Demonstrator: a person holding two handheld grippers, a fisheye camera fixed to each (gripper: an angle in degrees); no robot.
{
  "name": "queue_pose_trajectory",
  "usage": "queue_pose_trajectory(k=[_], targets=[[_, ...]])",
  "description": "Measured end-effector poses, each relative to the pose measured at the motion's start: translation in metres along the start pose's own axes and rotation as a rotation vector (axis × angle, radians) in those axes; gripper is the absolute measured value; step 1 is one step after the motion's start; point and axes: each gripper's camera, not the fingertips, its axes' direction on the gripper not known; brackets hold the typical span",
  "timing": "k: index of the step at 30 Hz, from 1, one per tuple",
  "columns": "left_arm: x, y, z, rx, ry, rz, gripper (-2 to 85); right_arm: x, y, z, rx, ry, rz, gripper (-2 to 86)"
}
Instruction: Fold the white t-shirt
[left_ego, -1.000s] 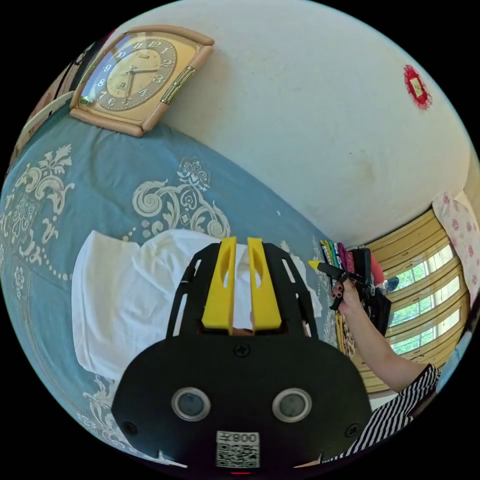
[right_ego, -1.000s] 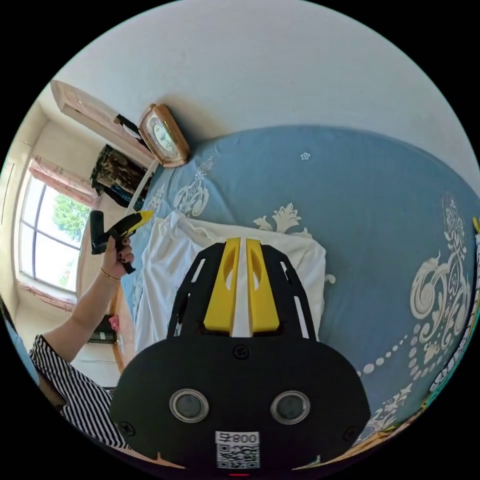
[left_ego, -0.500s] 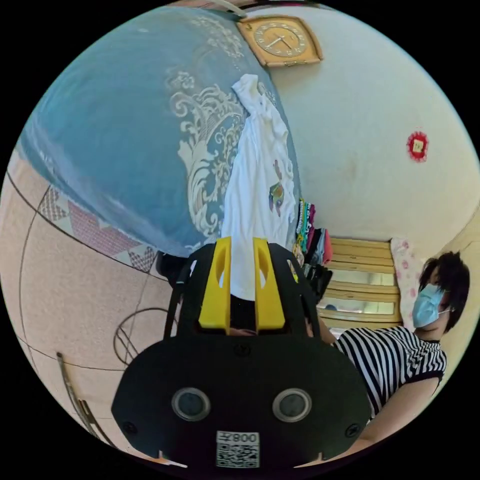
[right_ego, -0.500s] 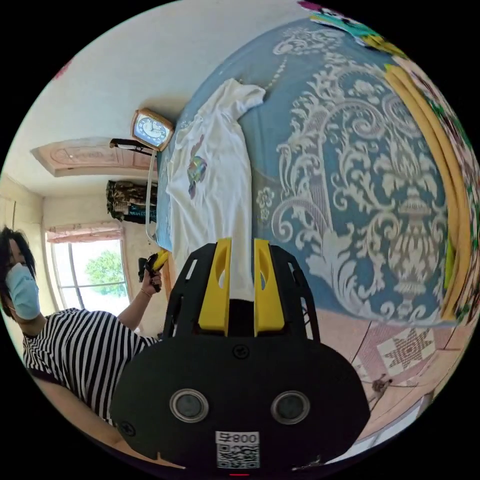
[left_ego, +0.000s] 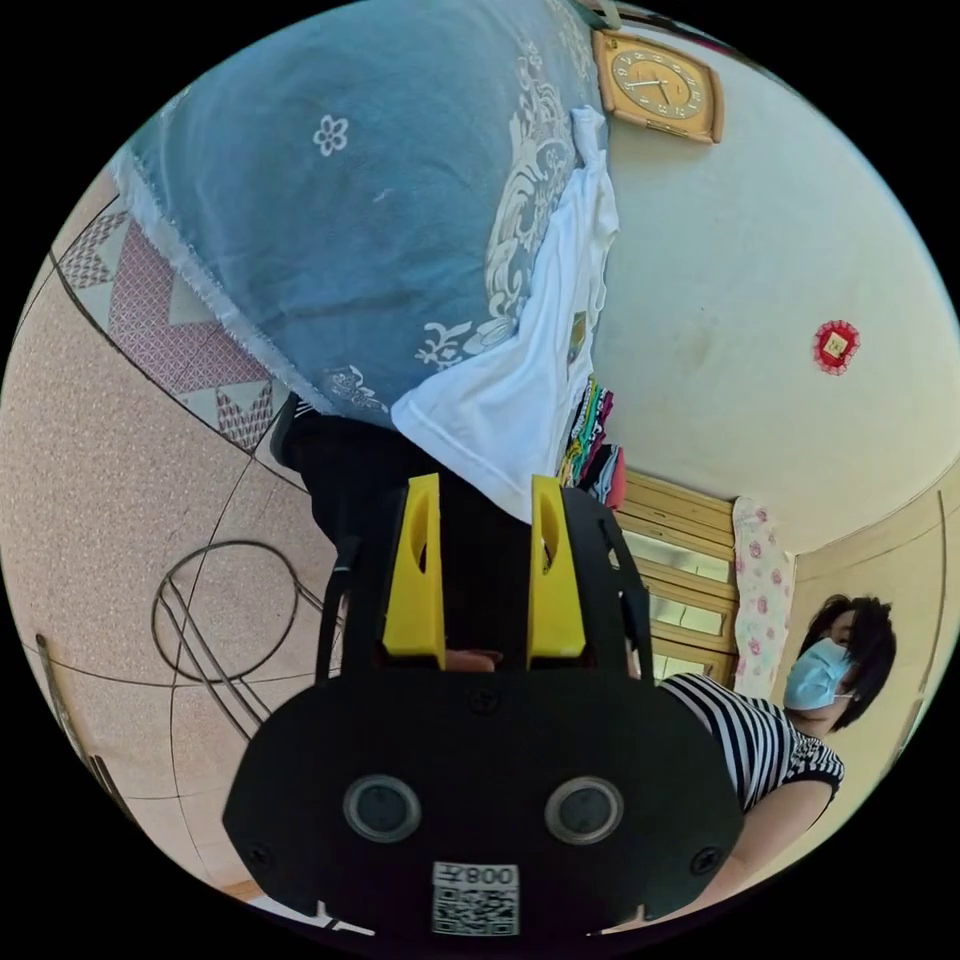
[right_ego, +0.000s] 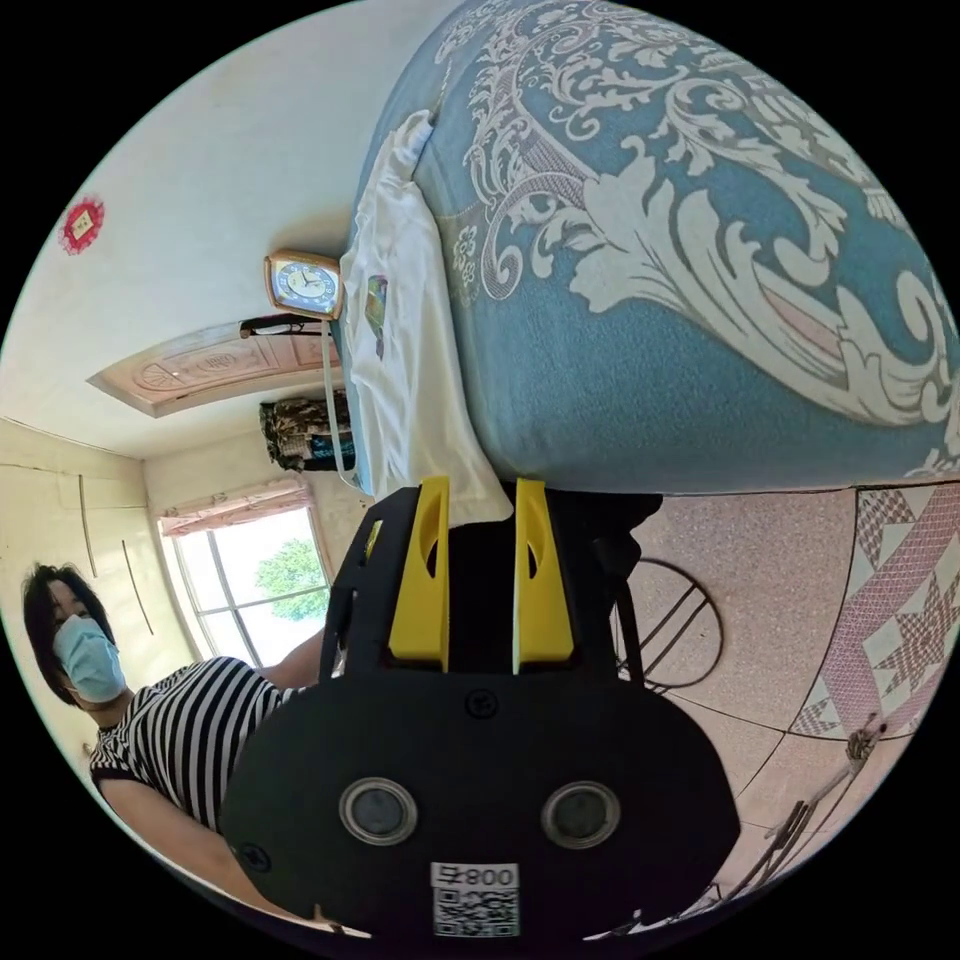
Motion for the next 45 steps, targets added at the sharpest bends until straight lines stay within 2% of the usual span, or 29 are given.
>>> queue_pose_trajectory(k=[7,12,17,21,26,33,36,40,43,45], targets=[[-0.024,0.019,-0.004,0.023,0.027,-0.023,12.9,-0.023,0.020,-0.008,-0.019,-0.120,0.019,2.9],[-0.048,0.033,-0.009,0.116,0.073,-0.042,13.1,-0.084,0.041,-0.051,0.015,-0.249,-0.084,1.4],[-0.067,0.045,-0.010,0.223,0.091,-0.014,14.1,-0.135,0.045,-0.063,-0.031,-0.189,-0.133,0.9],[-0.070,0.047,-0.001,0.212,0.104,0.025,12.9,-0.155,0.050,-0.051,-0.043,-0.182,-0.113,0.8],[-0.063,0.067,0.005,0.191,0.113,0.075,3.4,-0.171,0.063,-0.040,-0.050,-0.165,-0.094,0.8],[-0.048,0.119,-0.019,0.237,0.136,0.126,1.3,-0.171,0.089,-0.043,0.004,-0.189,-0.046,0.7],[-0.027,0.123,-0.023,0.261,0.139,0.176,1.0,-0.177,0.082,-0.041,0.028,-0.225,-0.040,0.8],[0.044,0.074,-0.011,0.259,0.161,0.301,0.8,-0.222,0.032,-0.052,0.068,-0.267,-0.104,0.8],[0.157,0.022,-0.010,0.273,0.156,0.509,0.8,-0.330,-0.038,-0.087,0.105,-0.270,-0.289,0.8],[0.249,0.009,-0.018,0.307,0.133,0.685,0.8,-0.467,-0.074,-0.138,0.166,-0.215,-0.519,0.7]])
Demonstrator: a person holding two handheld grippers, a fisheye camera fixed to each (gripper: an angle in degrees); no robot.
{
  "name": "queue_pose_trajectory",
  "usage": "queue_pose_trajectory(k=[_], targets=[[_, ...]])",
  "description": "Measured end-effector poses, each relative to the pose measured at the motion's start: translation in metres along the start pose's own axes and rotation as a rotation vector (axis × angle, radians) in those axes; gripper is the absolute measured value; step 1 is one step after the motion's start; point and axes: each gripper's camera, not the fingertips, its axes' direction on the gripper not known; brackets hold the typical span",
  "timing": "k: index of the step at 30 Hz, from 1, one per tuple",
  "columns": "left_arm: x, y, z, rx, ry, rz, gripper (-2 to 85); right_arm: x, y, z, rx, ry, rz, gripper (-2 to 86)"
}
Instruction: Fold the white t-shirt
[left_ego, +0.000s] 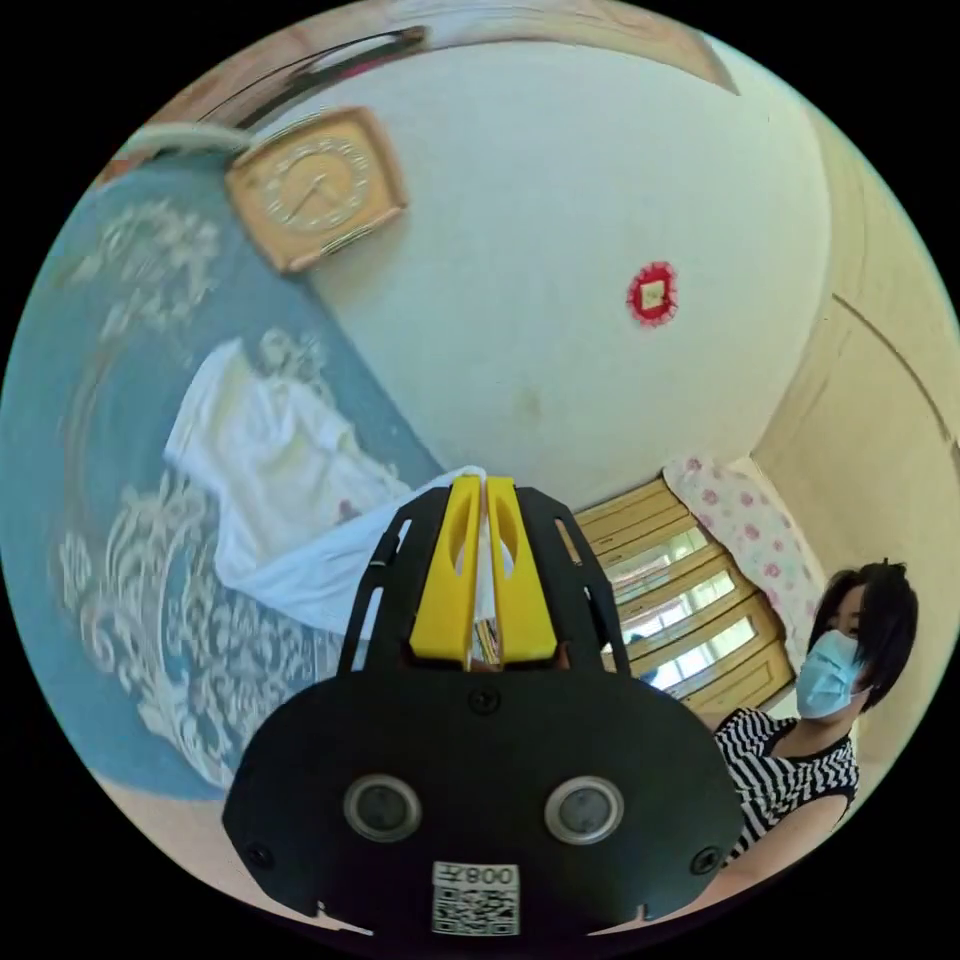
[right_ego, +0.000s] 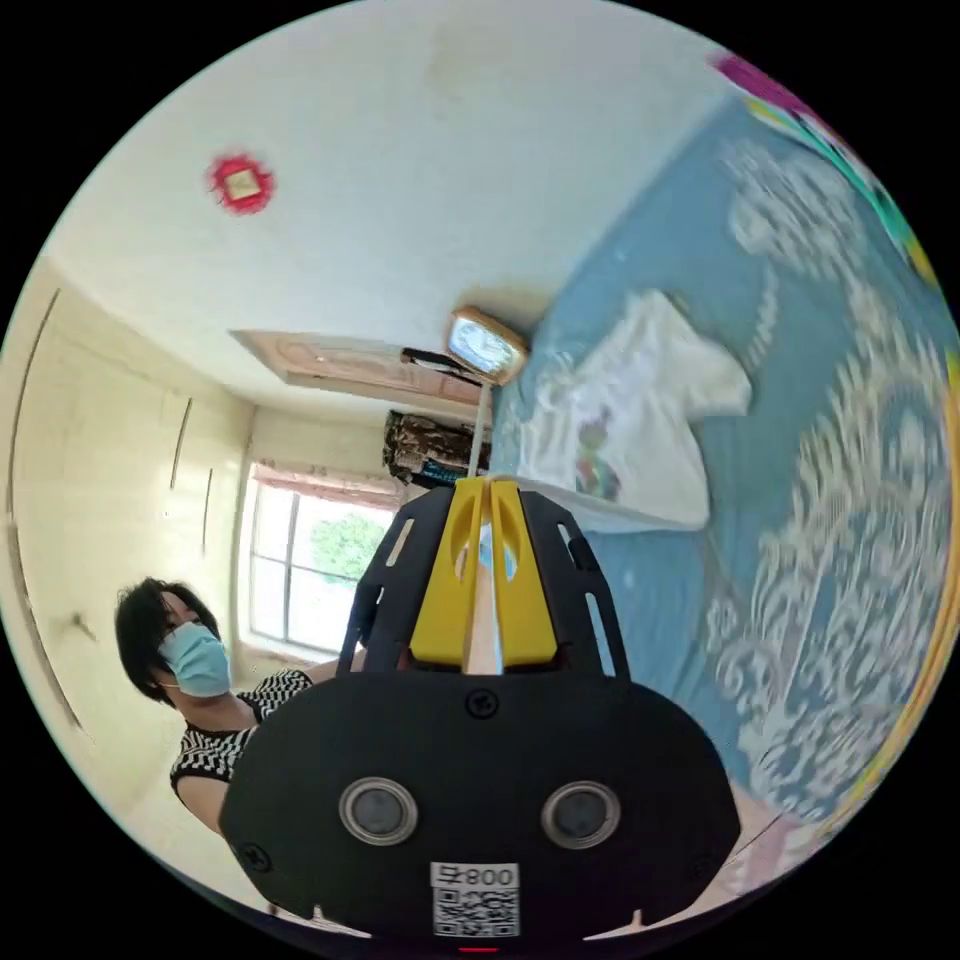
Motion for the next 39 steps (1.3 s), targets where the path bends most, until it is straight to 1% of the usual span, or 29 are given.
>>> queue_pose_trajectory(k=[1,2,3,4,5,6,8,11,13,15,16,18,19,21,22,23,24,25,26,27,28,29,33,39], targets=[[0.049,-0.038,0.006,0.011,-0.004,0.118,0.8,-0.032,-0.023,-0.005,0.009,0.018,-0.064,0.7],[0.102,-0.068,0.007,0.032,-0.036,0.241,0.8,-0.098,-0.060,-0.016,0.032,0.062,-0.186,0.7],[0.127,-0.079,0.007,0.041,-0.052,0.300,0.8,-0.158,-0.085,-0.028,0.053,0.104,-0.288,0.6],[0.173,-0.093,0.005,0.056,-0.083,0.404,0.8,-0.186,-0.094,-0.034,0.064,0.125,-0.336,0.6],[0.209,-0.101,0.002,0.071,-0.105,0.479,0.8,-0.234,-0.105,-0.045,0.089,0.158,-0.418,0.6],[0.224,-0.102,0.000,0.076,-0.110,0.508,0.8,-0.269,-0.107,-0.058,0.117,0.178,-0.473,0.6],[0.261,-0.096,-0.007,0.088,-0.098,0.563,0.8,-0.298,-0.099,-0.072,0.143,0.167,-0.516,0.6],[0.276,-0.066,-0.011,0.054,-0.091,0.596,0.9,-0.301,-0.064,-0.082,0.157,0.152,-0.552,0.7],[0.270,-0.041,-0.012,0.018,-0.102,0.588,0.9,-0.278,-0.037,-0.082,0.148,0.116,-0.530,0.7],[0.251,-0.014,-0.014,-0.025,-0.083,0.536,0.8,-0.229,0.005,-0.079,0.123,0.057,-0.473,0.7],[0.234,0.006,-0.016,-0.049,-0.076,0.487,0.8,-0.214,0.017,-0.078,0.116,0.048,-0.453,0.7],[0.206,0.039,-0.019,-0.094,-0.074,0.416,0.8,-0.149,0.066,-0.067,0.063,0.037,-0.356,0.8],[0.185,0.060,-0.020,-0.123,-0.090,0.363,0.8,-0.131,0.079,-0.063,0.053,0.039,-0.324,0.8],[0.148,0.093,-0.019,-0.175,-0.136,0.262,0.7,-0.046,0.129,-0.040,-0.016,0.038,-0.159,0.8],[0.121,0.112,-0.017,-0.220,-0.190,0.182,0.7,-0.023,0.142,-0.035,-0.028,0.032,-0.106,0.8],[0.092,0.131,-0.014,-0.246,-0.234,0.097,0.7,0.024,0.166,-0.023,-0.050,0.018,-0.008,0.8],[0.076,0.140,-0.011,-0.268,-0.241,0.045,0.7,0.070,0.188,-0.009,-0.076,0.035,0.093,0.8],[0.045,0.157,-0.006,-0.307,-0.269,-0.073,0.7,0.092,0.199,-0.003,-0.089,0.049,0.141,0.8],[0.019,0.172,-0.002,-0.325,-0.295,-0.159,0.7,0.132,0.219,0.009,-0.114,0.079,0.237,0.7],[0.008,0.178,0.000,-0.349,-0.317,-0.191,0.7,0.167,0.235,0.019,-0.127,0.079,0.319,0.7],[-0.010,0.188,0.004,-0.378,-0.369,-0.268,0.7,0.181,0.242,0.023,-0.135,0.074,0.351,0.7],[-0.021,0.194,0.007,-0.384,-0.363,-0.308,0.7,0.203,0.252,0.029,-0.145,0.089,0.398,0.7],[-0.028,0.194,0.011,-0.406,-0.371,-0.323,0.7,0.241,0.254,0.030,-0.152,0.108,0.428,0.7],[-0.031,0.183,-0.001,-0.360,-0.351,-0.332,0.8,0.280,0.243,0.021,-0.172,0.129,0.407,0.7]])
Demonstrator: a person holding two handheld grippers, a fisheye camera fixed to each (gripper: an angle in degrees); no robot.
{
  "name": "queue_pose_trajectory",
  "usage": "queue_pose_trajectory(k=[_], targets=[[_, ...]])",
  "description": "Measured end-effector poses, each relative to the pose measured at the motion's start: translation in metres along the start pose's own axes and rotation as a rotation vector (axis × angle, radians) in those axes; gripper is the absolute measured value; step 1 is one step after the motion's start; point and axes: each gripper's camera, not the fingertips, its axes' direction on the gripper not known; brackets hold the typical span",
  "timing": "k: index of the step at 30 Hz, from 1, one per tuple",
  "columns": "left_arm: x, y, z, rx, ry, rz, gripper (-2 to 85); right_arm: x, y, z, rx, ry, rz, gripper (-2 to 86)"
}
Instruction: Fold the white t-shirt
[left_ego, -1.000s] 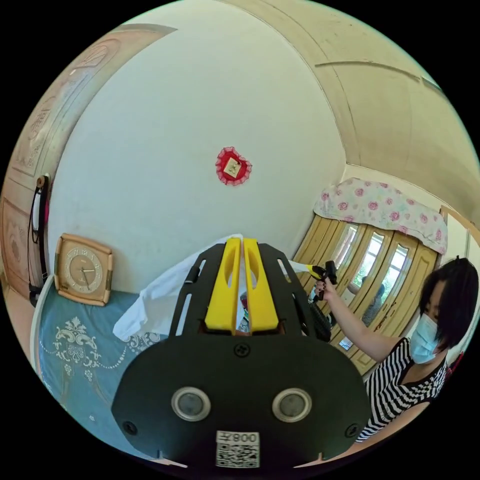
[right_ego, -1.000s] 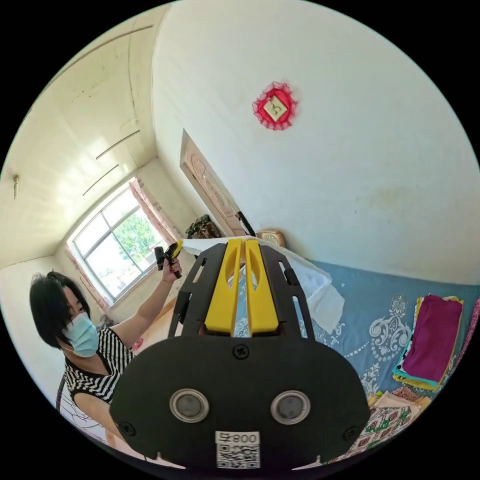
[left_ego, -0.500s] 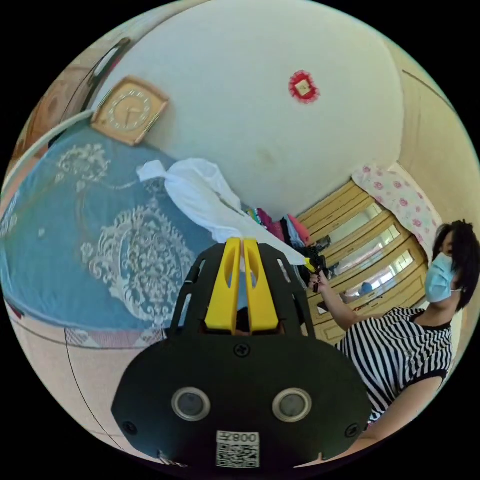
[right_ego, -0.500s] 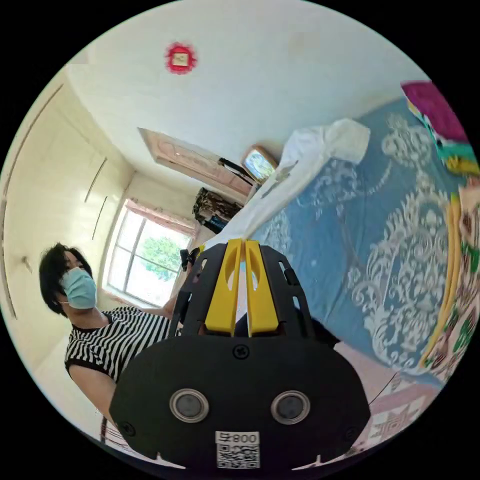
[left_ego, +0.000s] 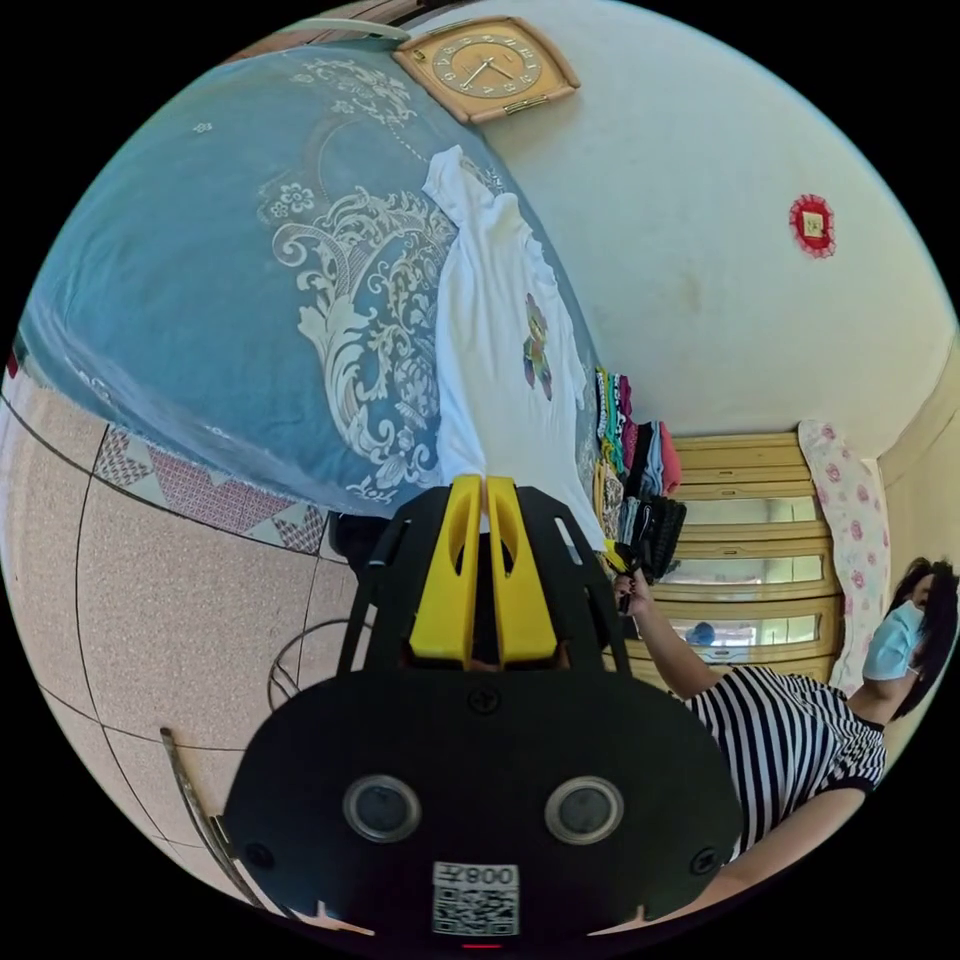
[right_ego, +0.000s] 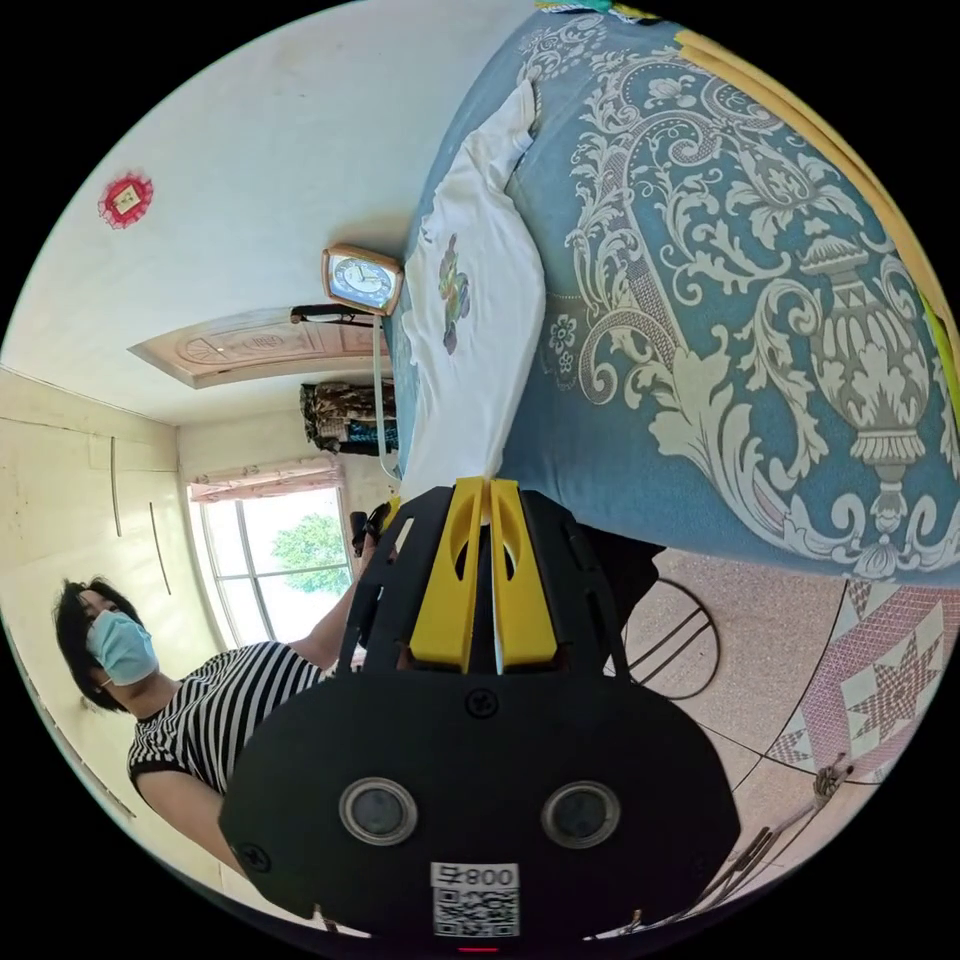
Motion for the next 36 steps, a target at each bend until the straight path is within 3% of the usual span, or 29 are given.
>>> queue_pose_trajectory(k=[19,26,31,36], targets=[[-0.045,-0.035,-0.010,-0.007,-0.096,-0.179,1.9,0.208,-0.038,0.039,-0.009,0.003,0.125,1.0],[-0.048,-0.046,-0.056,0.157,-0.089,-0.234,5.1,0.282,-0.039,0.027,0.061,0.023,0.133,2.1],[-0.025,-0.110,-0.068,0.220,-0.075,-0.112,7.5,0.282,-0.066,0.026,0.134,0.111,0.024,3.3],[0.005,-0.221,-0.041,0.182,-0.109,0.039,8.9,0.224,-0.181,0.103,0.034,0.226,-0.298,6.1]])
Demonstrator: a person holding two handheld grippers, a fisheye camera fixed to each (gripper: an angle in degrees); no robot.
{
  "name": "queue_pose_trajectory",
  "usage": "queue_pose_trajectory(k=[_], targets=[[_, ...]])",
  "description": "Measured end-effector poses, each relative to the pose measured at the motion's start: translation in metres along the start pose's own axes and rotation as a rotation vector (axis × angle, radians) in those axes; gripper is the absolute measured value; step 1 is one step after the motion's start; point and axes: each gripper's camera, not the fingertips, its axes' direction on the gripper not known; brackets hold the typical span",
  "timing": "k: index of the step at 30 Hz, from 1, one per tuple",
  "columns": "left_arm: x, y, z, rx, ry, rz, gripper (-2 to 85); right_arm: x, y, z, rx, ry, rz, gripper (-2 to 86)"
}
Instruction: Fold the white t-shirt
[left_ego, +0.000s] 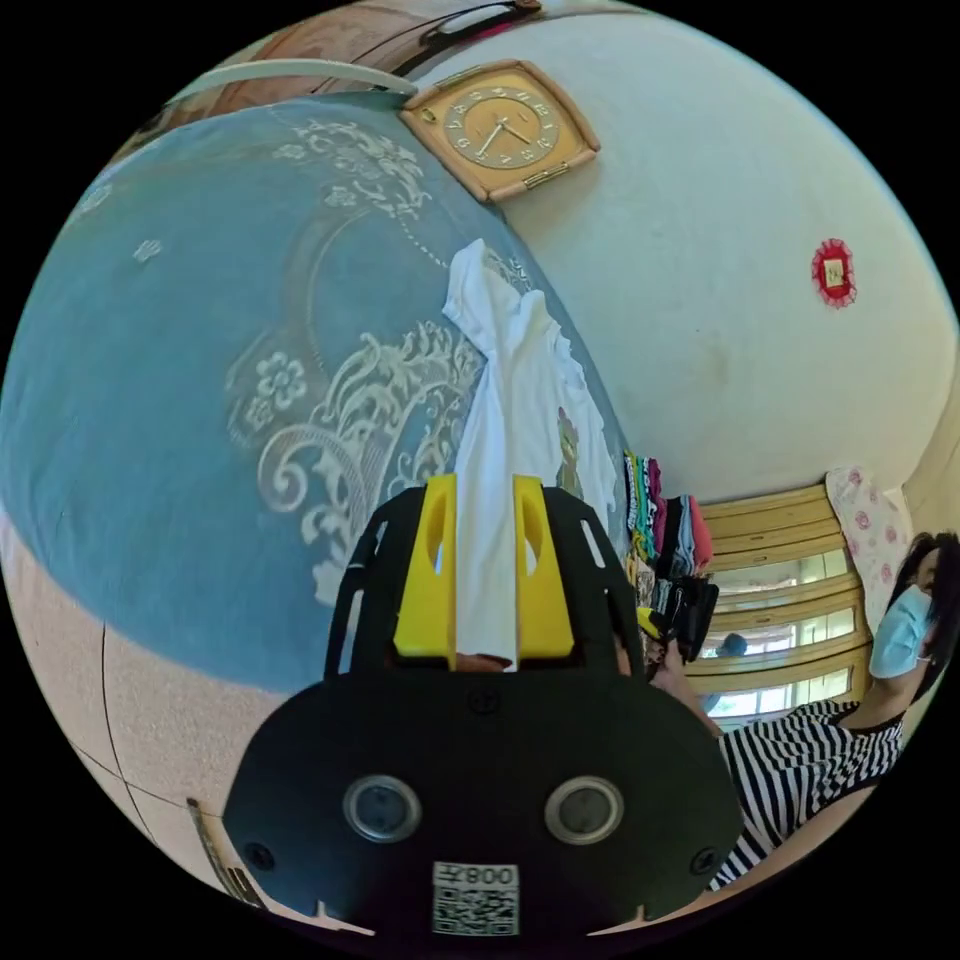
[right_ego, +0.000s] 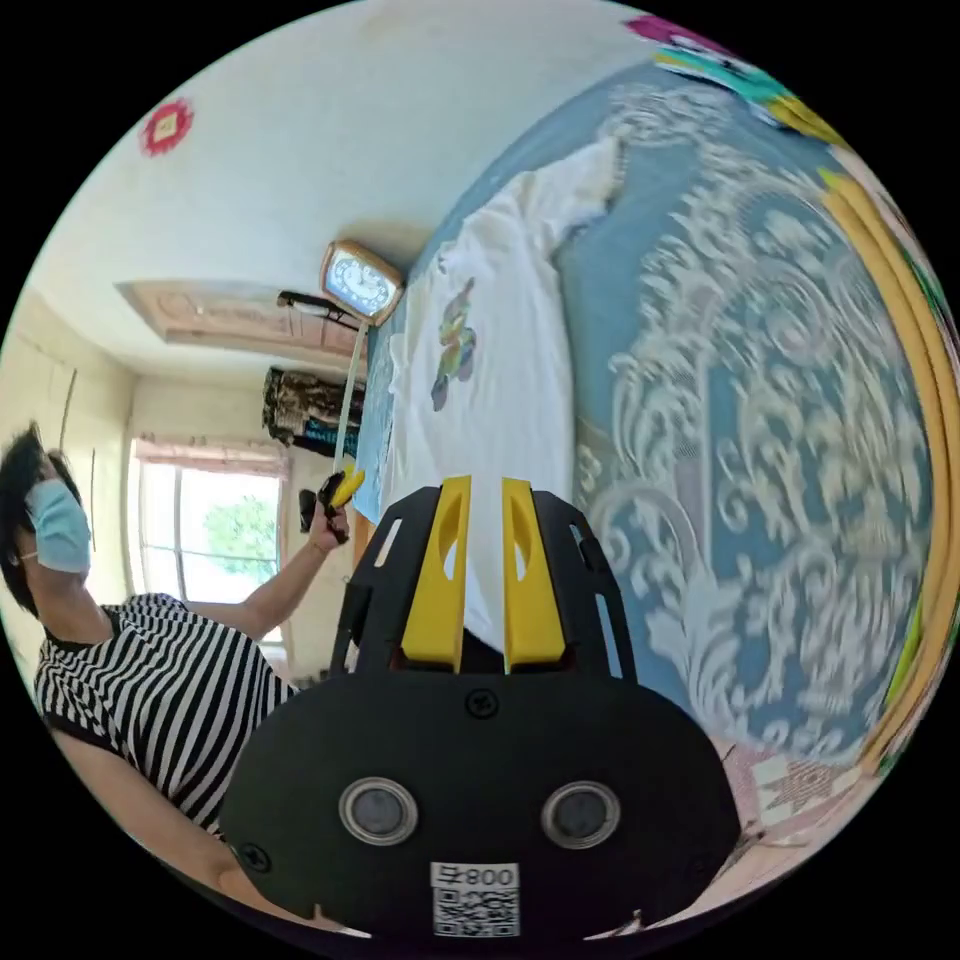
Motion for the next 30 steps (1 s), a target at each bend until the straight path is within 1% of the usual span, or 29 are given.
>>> queue_pose_trajectory(k=[2,6,11,13,16,18,19,24,28,30], targets=[[0.008,-0.047,0.024,-0.002,-0.026,0.014,9.4,-0.011,-0.047,0.040,-0.043,0.002,-0.110,6.6],[0.014,-0.103,0.045,0.028,-0.086,0.017,9.9,-0.020,-0.128,0.126,-0.097,0.030,-0.266,6.7],[0.010,-0.150,0.065,0.027,-0.215,0.009,9.9,-0.009,-0.173,0.208,-0.124,0.006,-0.361,6.5],[0.009,-0.154,0.069,0.030,-0.238,0.012,9.0,-0.010,-0.188,0.244,-0.138,0.002,-0.405,6.5],[0.009,-0.155,0.068,0.044,-0.196,0.016,8.3,-0.024,-0.218,0.315,-0.172,0.028,-0.490,6.7],[0.011,-0.155,0.070,0.025,-0.177,0.047,8.3,-0.042,-0.248,0.381,-0.200,0.060,-0.559,7.1],[0.015,-0.155,0.071,0.020,-0.190,0.068,8.3,-0.047,-0.255,0.397,-0.206,0.066,-0.572,7.2],[0.025,-0.154,0.075,0.030,-0.262,0.129,6.9,-0.082,-0.308,0.541,-0.282,0.122,-0.646,8.4],[0.038,-0.146,0.082,0.086,-0.350,0.193,5.1,-0.094,-0.323,0.617,-0.308,0.177,-0.671,8.7],[0.044,-0.146,0.086,0.087,-0.380,0.217,4.5,-0.100,-0.324,0.664,-0.330,0.251,-0.702,8.9]])
